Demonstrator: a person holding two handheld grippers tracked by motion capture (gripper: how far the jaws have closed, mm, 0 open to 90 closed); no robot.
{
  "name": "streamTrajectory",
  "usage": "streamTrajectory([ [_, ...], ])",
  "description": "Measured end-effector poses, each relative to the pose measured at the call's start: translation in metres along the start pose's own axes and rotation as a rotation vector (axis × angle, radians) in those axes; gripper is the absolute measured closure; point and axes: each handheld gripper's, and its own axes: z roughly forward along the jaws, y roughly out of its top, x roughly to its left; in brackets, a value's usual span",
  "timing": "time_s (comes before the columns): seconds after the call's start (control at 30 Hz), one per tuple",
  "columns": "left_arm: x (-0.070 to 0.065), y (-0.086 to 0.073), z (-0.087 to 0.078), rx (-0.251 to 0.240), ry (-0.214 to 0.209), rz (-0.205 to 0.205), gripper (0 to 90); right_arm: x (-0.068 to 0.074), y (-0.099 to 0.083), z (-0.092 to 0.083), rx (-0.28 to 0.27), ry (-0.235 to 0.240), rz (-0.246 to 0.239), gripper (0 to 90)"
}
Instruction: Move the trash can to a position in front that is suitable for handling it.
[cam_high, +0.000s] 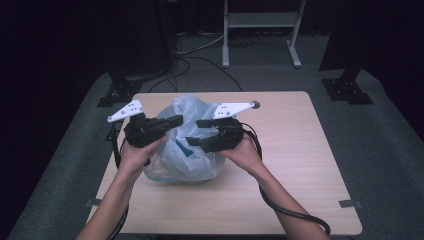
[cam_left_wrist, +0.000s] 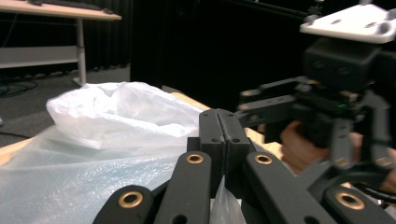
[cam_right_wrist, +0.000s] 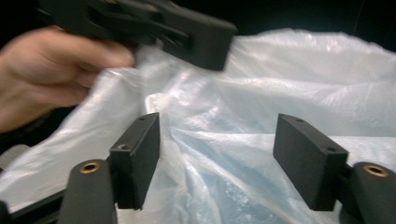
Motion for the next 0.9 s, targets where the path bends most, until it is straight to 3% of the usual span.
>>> streamTrajectory([
  [0.23,-0.018,0.008,0.008,0.010,-0.051,0.049,90.0,0.005,0.010,0.014,0.023,-0.008,-0.027,25.0],
  [0.43,-0.025,0.010,0.015,0.009,-0.078,0.055,90.0,0.012,0.017,0.020,0.024,-0.006,-0.041,26.5],
  [0.63,-0.027,0.008,0.020,0.003,-0.098,0.043,90.0,0.013,0.018,0.020,0.025,-0.019,-0.051,42.5],
  [0.77,-0.029,0.009,0.023,-0.003,-0.108,0.040,89.9,0.014,0.017,0.018,-0.002,-0.044,-0.050,64.8],
  [0.8,-0.029,0.009,0.023,-0.003,-0.108,0.040,89.9,0.014,0.017,0.018,-0.002,-0.044,-0.050,64.8],
  [0.87,-0.028,0.009,0.022,-0.009,-0.111,0.036,89.8,0.016,0.016,0.017,-0.011,-0.054,-0.064,78.0],
  [0.9,-0.028,0.009,0.022,-0.009,-0.111,0.036,89.8,0.016,0.016,0.017,-0.011,-0.054,-0.064,78.0],
])
